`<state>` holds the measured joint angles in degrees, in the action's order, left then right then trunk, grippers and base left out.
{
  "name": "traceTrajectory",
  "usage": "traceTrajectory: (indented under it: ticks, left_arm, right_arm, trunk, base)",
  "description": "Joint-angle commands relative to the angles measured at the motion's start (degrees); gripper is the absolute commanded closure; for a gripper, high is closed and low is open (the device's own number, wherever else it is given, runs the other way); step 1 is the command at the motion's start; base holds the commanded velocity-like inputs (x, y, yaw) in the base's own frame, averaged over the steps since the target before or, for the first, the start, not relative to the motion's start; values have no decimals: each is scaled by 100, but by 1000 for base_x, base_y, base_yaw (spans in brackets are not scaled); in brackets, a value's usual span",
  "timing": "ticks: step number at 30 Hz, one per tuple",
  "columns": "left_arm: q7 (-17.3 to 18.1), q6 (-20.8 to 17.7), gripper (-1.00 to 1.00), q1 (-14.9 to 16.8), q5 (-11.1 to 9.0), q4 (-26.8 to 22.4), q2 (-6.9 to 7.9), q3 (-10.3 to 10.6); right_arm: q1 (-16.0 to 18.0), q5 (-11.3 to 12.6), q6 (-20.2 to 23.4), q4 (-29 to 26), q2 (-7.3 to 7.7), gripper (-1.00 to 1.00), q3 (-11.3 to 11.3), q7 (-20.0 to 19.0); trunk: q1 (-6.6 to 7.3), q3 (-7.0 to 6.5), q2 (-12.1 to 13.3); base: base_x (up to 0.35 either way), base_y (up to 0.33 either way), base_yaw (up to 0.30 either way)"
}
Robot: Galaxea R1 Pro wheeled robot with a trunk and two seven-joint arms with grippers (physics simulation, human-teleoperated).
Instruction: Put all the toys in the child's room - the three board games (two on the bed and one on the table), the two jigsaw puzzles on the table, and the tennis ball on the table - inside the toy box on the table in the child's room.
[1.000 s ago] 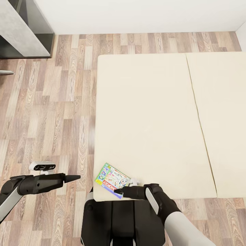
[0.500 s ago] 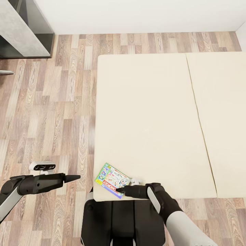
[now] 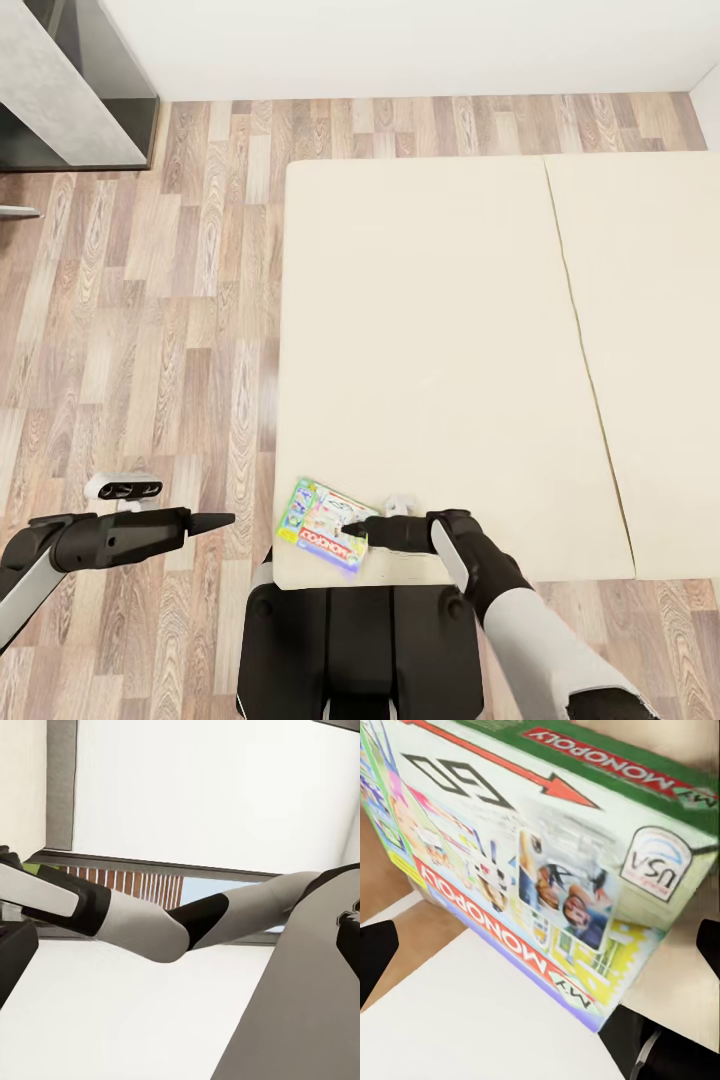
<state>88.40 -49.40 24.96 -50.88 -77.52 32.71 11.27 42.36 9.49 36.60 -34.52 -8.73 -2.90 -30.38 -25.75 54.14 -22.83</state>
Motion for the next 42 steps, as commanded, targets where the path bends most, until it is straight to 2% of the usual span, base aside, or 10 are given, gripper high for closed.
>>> traceTrajectory:
  ticks: [1,9,20,26,33,42]
  left_arm:
    - [11,-61,-100,3,-27,0,7,16]
    - [11,-61,-100,0,-27,0,8,16]
    - [11,-61,-100,0,-27,0,7,16]
    - [11,-61,-100,0,-27,0,7,17]
    - [11,-61,-100,0,-27,0,7,16]
    - [11,-61,-100,0,-27,0,8,16]
  right_arm:
    - [23,55,42,-3,2,-100,-11,23]
    - [110,48,12,13,-18,-100,-11,24]
    - [115,30,-41,32,-125,-100,-17,31]
    - [115,88,-49,29,-127,-100,-24,26]
    - [115,115,-333,30,-127,-100,-42,-28]
    - [107,122,-385,24,-119,-100,-63,-113]
  trunk:
    - [-3,6,-9]
    - [-3,6,-9]
    - [-3,6,-9]
    - [-3,6,-9]
    - [-3,6,-9]
    - [-3,6,-9]
  base:
    - [0,0,0]
    - [0,0,0]
    - [0,0,0]
    - [0,0,0]
    - [0,0,0]
    - [0,0,0]
